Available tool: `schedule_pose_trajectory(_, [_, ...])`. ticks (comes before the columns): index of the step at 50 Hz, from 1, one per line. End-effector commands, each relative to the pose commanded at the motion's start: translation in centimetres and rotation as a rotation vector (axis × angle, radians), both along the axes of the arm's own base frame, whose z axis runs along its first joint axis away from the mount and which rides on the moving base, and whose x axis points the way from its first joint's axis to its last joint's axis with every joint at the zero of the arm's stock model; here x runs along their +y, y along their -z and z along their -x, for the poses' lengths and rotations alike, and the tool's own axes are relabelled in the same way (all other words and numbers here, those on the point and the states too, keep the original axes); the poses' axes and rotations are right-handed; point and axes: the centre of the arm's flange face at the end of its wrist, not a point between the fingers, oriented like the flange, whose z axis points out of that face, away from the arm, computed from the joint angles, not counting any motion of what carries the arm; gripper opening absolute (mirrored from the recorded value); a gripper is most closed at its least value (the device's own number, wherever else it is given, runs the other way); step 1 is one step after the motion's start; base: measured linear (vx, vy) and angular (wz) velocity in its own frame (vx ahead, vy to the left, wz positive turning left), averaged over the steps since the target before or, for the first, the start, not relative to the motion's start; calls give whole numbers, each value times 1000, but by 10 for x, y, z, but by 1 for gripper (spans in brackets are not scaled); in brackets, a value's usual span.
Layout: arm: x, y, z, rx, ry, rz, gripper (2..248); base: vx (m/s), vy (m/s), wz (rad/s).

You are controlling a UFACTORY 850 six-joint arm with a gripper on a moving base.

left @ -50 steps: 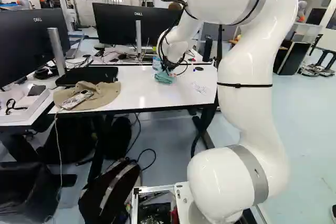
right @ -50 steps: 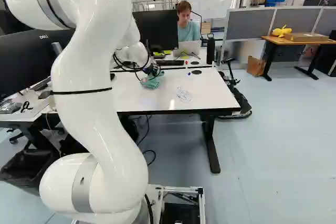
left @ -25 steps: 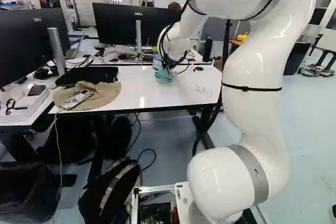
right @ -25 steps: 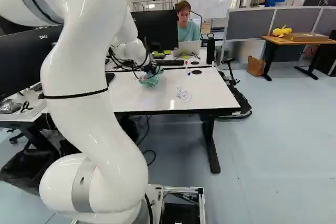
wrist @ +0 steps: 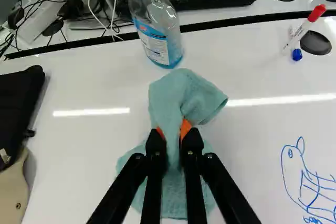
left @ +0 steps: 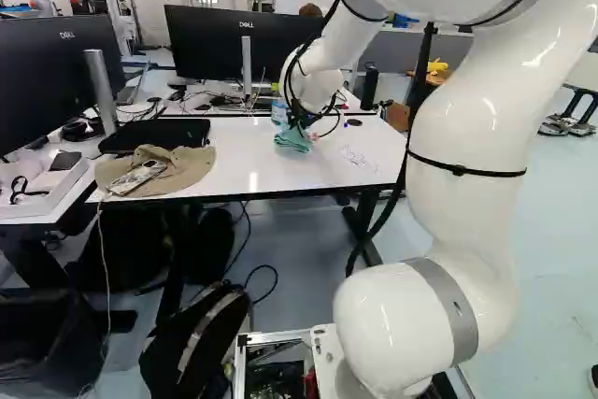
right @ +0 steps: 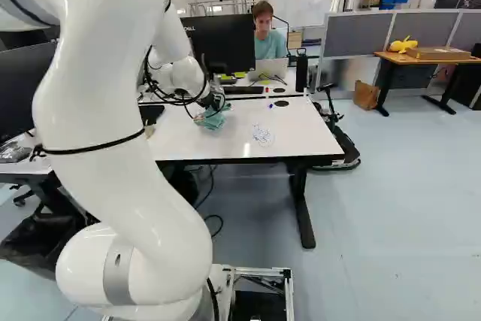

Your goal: Clean the table with the green towel

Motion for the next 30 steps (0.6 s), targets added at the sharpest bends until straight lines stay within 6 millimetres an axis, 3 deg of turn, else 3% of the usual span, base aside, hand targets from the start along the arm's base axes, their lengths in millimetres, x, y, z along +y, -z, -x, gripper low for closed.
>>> schedule_pose_trajectory(30, [6, -1, 57, 16, -26, 2, 46, 0, 0, 0])
